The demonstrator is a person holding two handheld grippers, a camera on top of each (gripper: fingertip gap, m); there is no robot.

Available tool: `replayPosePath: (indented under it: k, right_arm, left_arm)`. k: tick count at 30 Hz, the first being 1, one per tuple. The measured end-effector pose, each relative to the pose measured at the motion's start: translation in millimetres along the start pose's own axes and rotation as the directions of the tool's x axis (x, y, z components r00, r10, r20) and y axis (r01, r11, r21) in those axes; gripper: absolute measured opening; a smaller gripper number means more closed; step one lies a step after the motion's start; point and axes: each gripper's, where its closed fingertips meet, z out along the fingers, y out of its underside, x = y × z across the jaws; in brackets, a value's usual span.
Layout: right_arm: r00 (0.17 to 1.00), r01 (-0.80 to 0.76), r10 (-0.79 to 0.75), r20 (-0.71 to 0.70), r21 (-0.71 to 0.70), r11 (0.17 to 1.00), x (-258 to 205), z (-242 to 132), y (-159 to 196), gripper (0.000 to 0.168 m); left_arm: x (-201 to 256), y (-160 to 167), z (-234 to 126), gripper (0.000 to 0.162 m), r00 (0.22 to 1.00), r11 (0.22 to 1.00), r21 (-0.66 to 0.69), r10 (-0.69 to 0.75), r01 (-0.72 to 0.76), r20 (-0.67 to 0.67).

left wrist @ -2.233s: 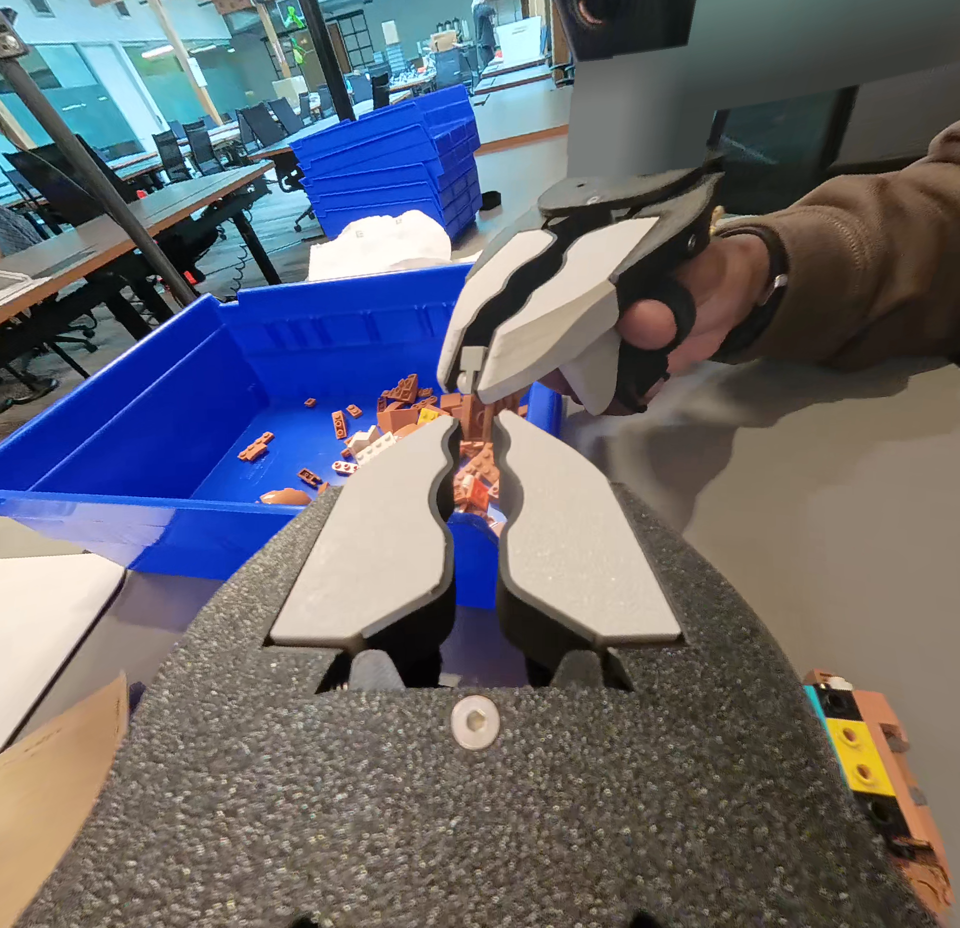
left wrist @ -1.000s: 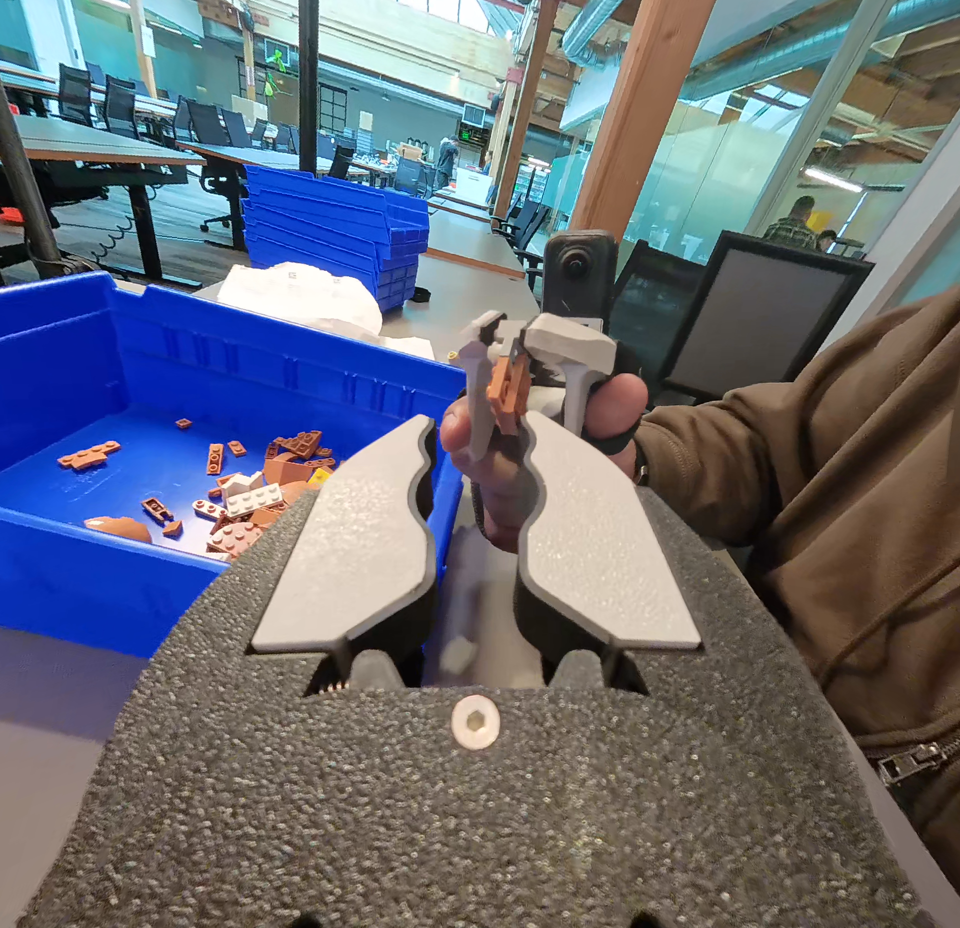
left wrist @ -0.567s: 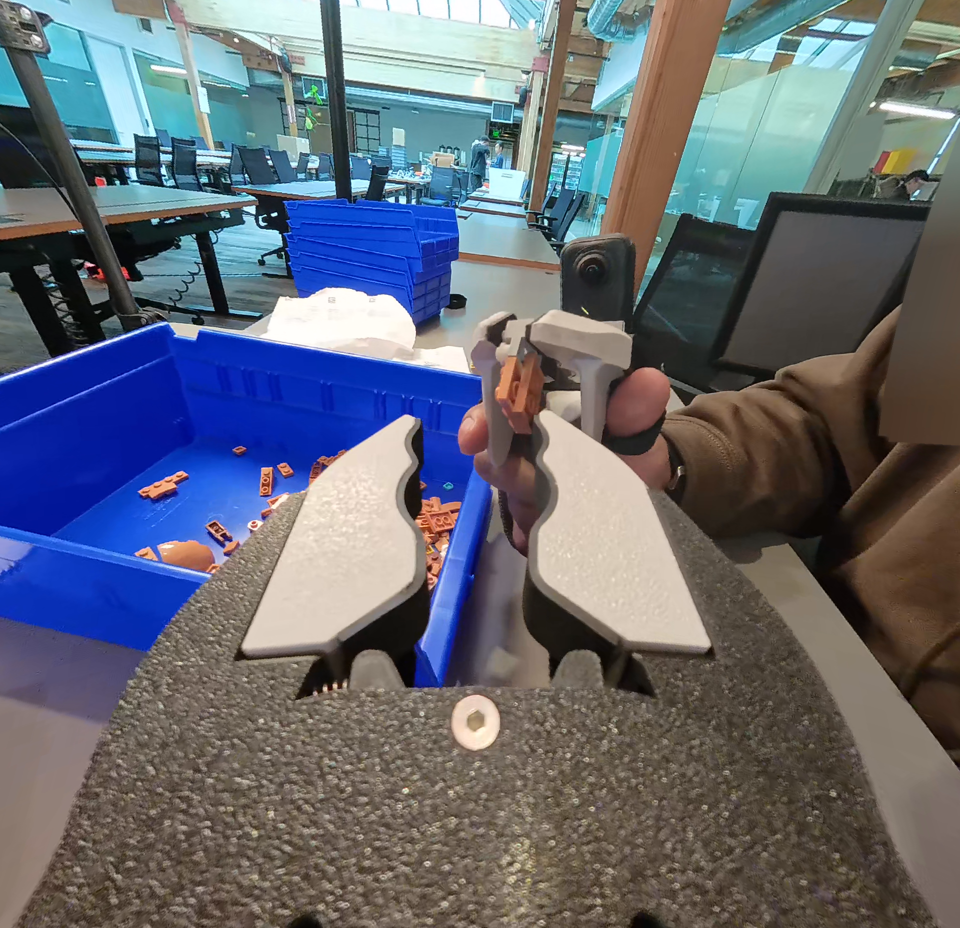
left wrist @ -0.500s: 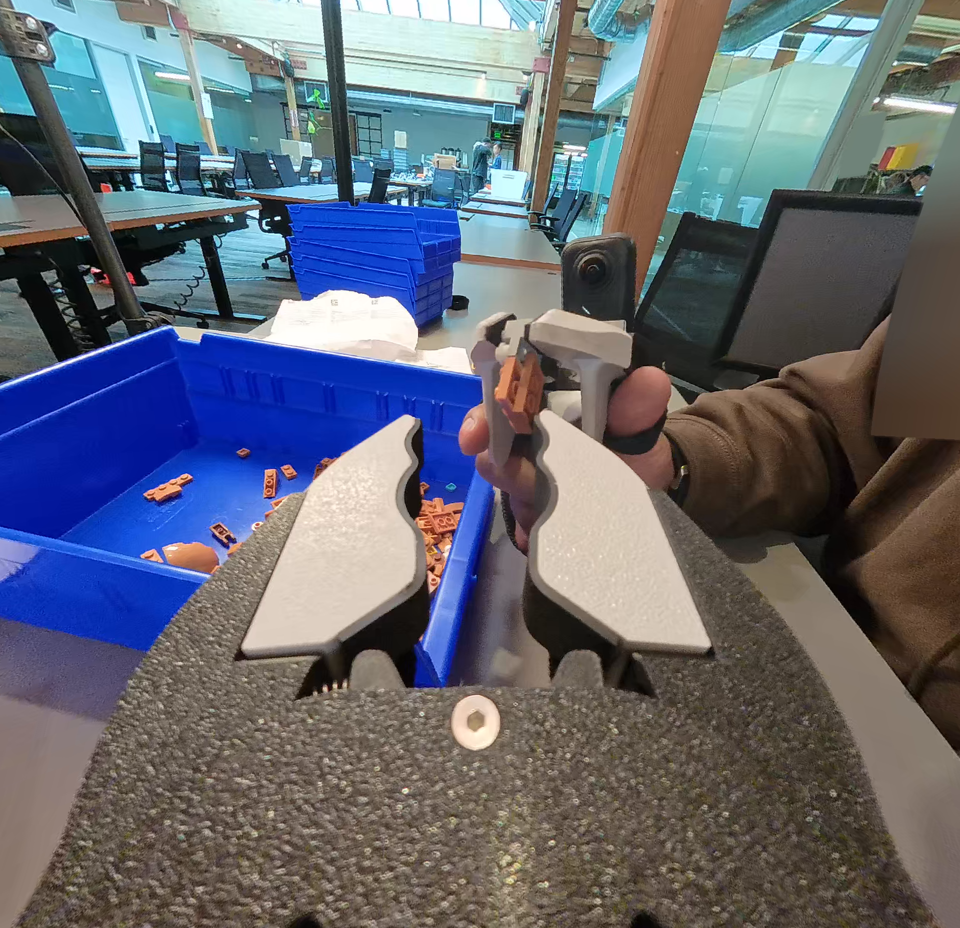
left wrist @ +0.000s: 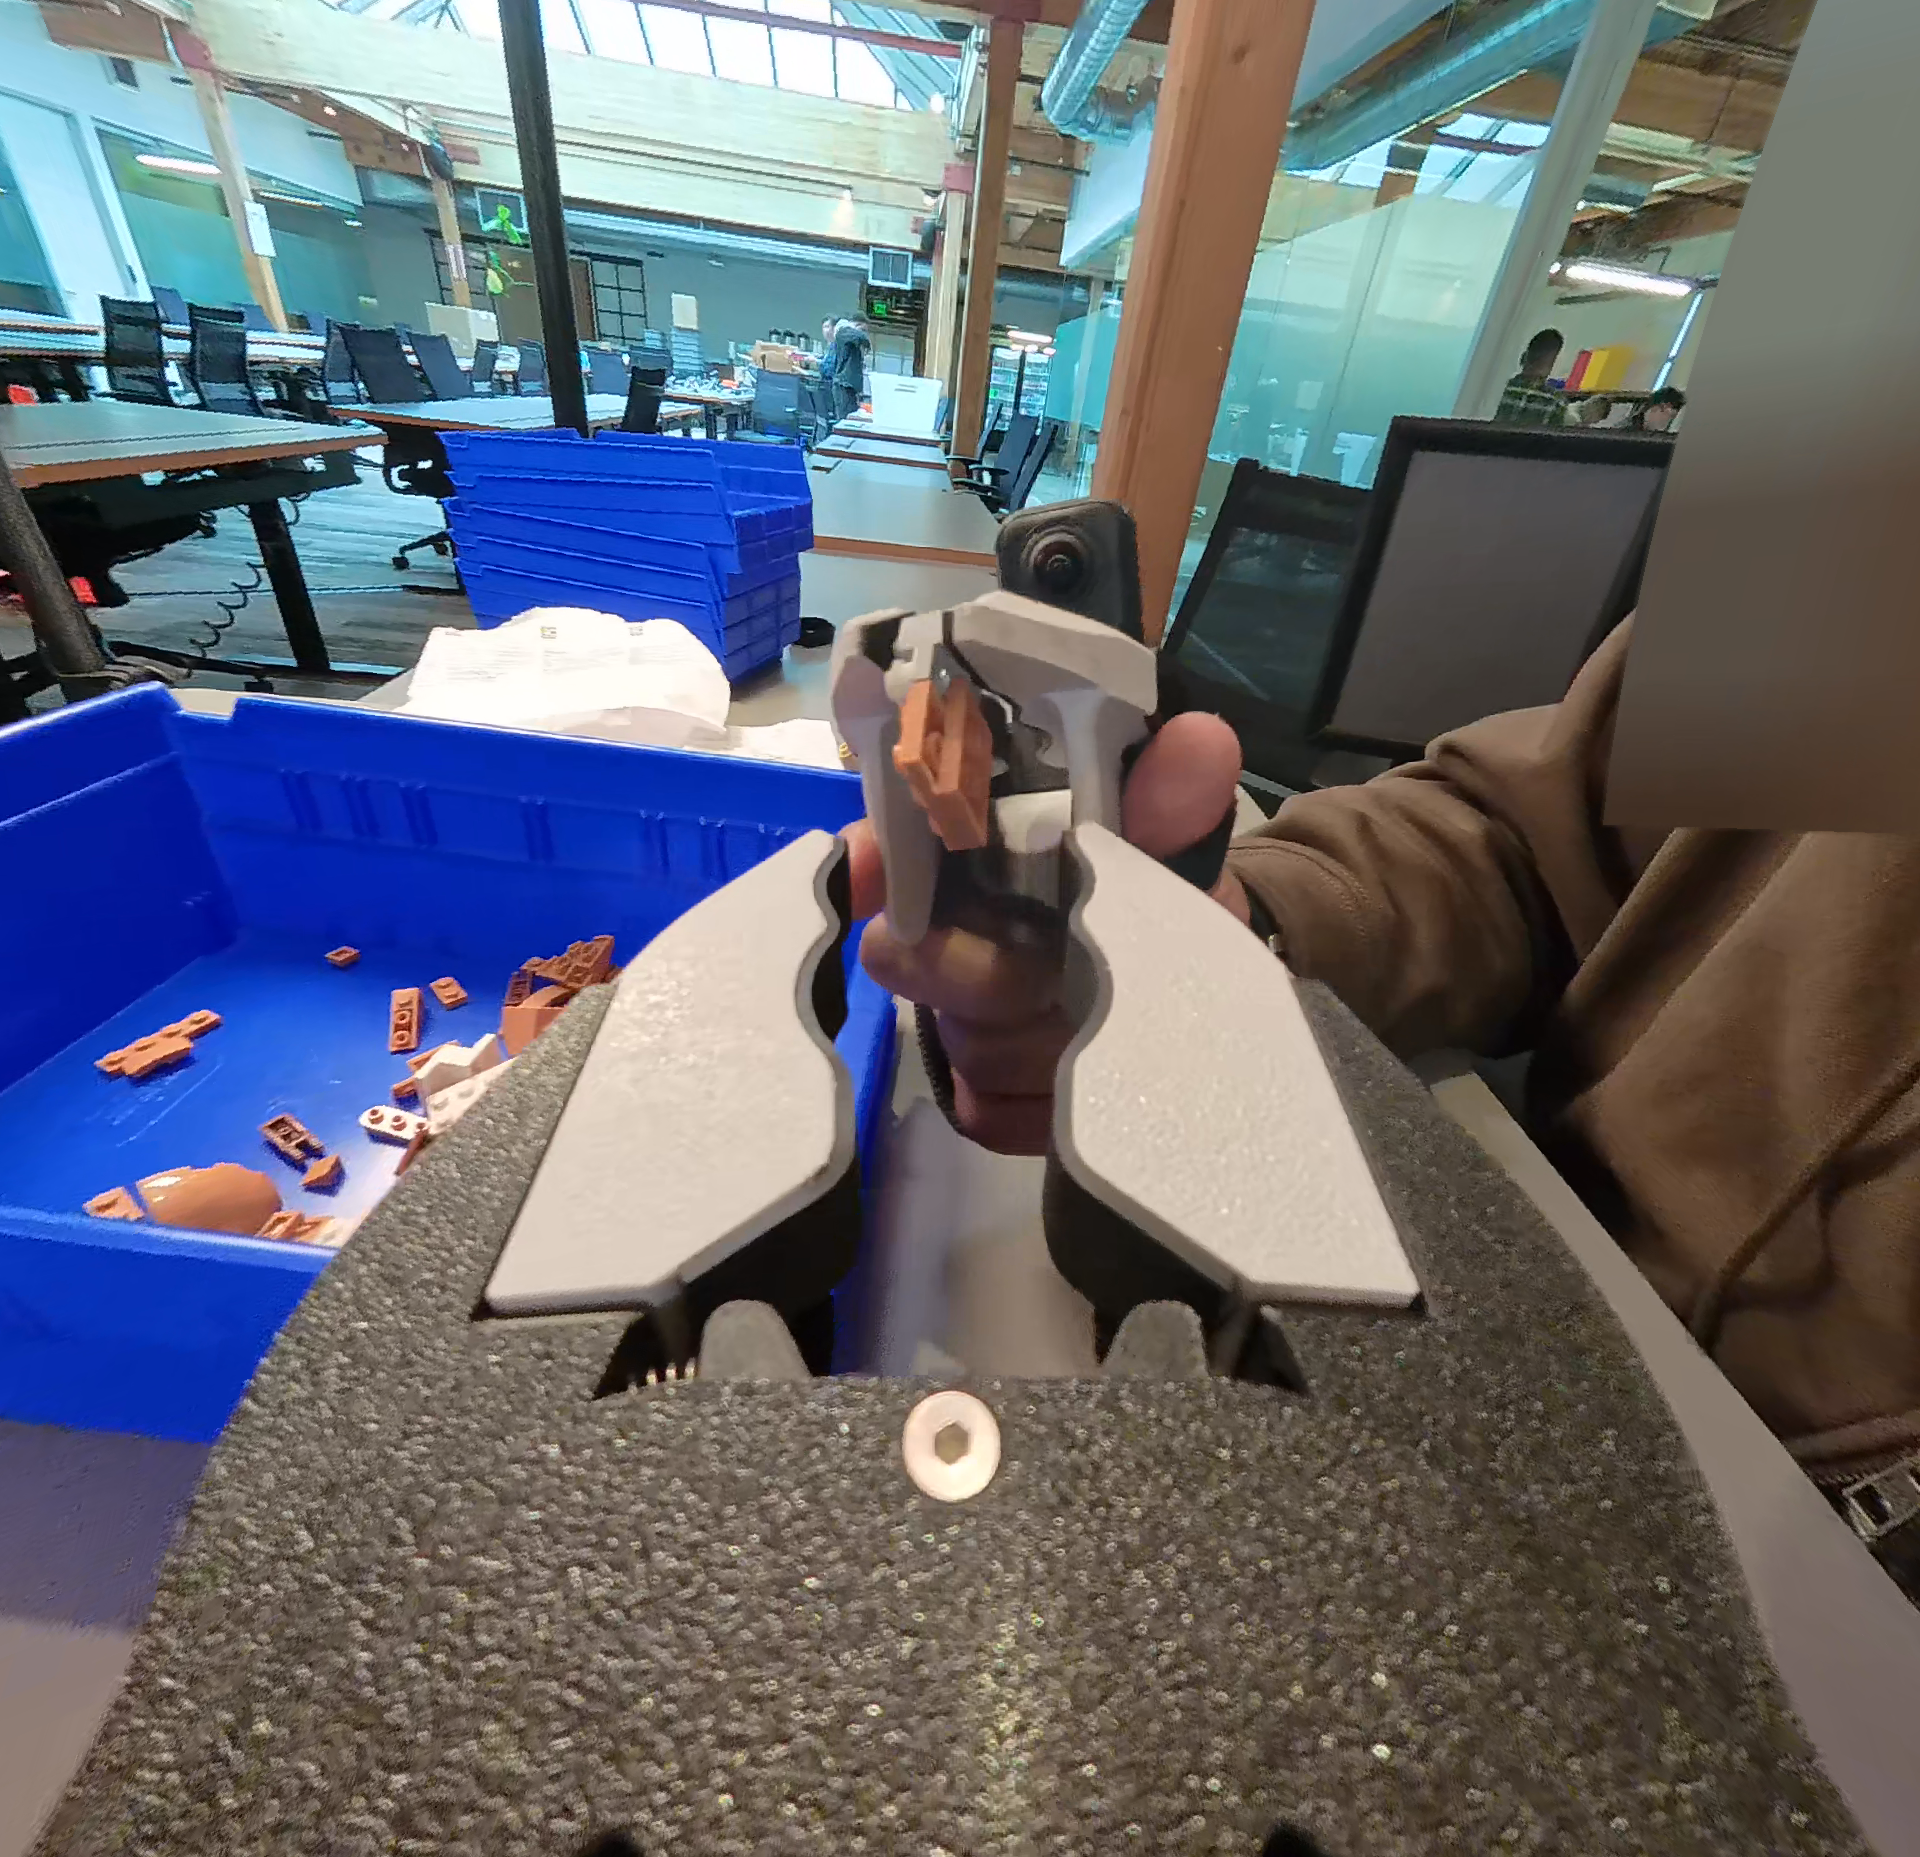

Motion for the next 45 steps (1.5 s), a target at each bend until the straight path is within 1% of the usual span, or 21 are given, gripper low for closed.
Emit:
replayPosePath:
  k: [2, 4, 5, 7, 11, 14, 17, 19, 23, 28, 32, 35, 38, 43, 45]
  right_arm:
    - [1.0, 0.01, -0.01, 0.002, -0.013, 1.0, -1, 1, 3, 0.011]
    - [1.0, 0.022, -0.022, 0.004, -0.028, 0.999, -2, 1, 6, 0.011]
    - [1.0, 0.027, -0.027, 0.004, -0.035, 0.999, -1, 1, 7, 0.011]
    - [0.999, 0.036, -0.036, 0.002, -0.066, 0.997, -1, 2, 10, 0.012]
    - [0.995, 0.102, -0.104, 0.001, -0.207, 0.973, 1, 3, 20, 0.013]
    - [0.978, 0.198, -0.207, 0.013, -0.351, 0.915, 3, 2, 32, 0.015]
    - [0.957, 0.271, -0.287, 0.033, -0.444, 0.854, 5, 0, 41, 0.016]
    - [0.952, 0.287, -0.304, 0.044, -0.474, 0.832, 6, -1, 44, 0.016]
    - [0.947, 0.3, -0.316, 0.056, -0.505, 0.81, 7, -3, 48, 0.017]
    - [0.942, 0.314, -0.325, 0.077, -0.536, 0.783, 7, -6, 54, 0.014]
    - [0.968, 0.235, -0.246, 0.054, -0.546, 0.804, 11, -7, 56, 0.014]
    - [0.99, 0.127, -0.143, 0.013, -0.546, 0.828, 15, -8, 57, 0.015]
    - [0.998, 0.041, -0.064, -0.023, -0.552, 0.833, 18, -10, 59, 0.016]
    - [0.996, -0.054, 0.008, -0.084, -0.563, 0.824, 26, -12, 64, 0.016]
    - [0.995, -0.075, 0.02, -0.103, -0.564, 0.823, 29, -13, 65, 0.016]
  left_arm:
    - [2, -3, 1, 0.035, 1.0, 1.0, 0.025, -0.016, 0.017, -0.008]
    - [0, -5, 0, 0.018, 1.0, 0.998, 0.05, -0.027, 0.027, -0.002]
    - [0, -6, -2, 0.013, 1.0, 0.998, 0.059, -0.029, 0.029, -0.005]
    - [-2, -4, -3, 0.012, 1.0, 0.999, 0.047, -0.015, 0.015, 0.0]
    - [-8, 0, -11, 0.012, 0.989, 0.989, -0.037, 0.146, -0.145, 0.037]
    - [-11, 0, -18, 0.011, 0.973, 0.971, -0.089, 0.228, -0.224, 0.039]
    - [-14, 7, -20, 0.012, 0.942, 0.93, -0.177, 0.333, -0.324, 0.027]
    - [-15, 11, -22, 0.011, 0.916, 0.891, -0.235, 0.402, -0.388, 0.012]
    - [-16, 19, -24, 0.011, 0.87, 0.822, -0.319, 0.492, -0.472, -0.02]
    - [-18, 23, -27, 0.011, 0.833, 0.767, -0.365, 0.552, -0.528, -0.044]
    - [-21, 25, -26, 0.012, 0.748, 0.674, -0.396, 0.661, -0.624, -0.054]
    - [-26, 26, -25, 0.012, 0.657, 0.582, -0.413, 0.752, -0.701, -0.055]
    - [-30, 27, -25, 0.012, 0.569, 0.497, -0.424, 0.82, -0.757, -0.054]
    - [-40, 30, -25, 0.013, 0.417, 0.345, -0.483, 0.908, -0.805, -0.047]
    - [-44, 32, -25, 0.013, 0.393, 0.323, -0.496, 0.919, -0.806, -0.04]
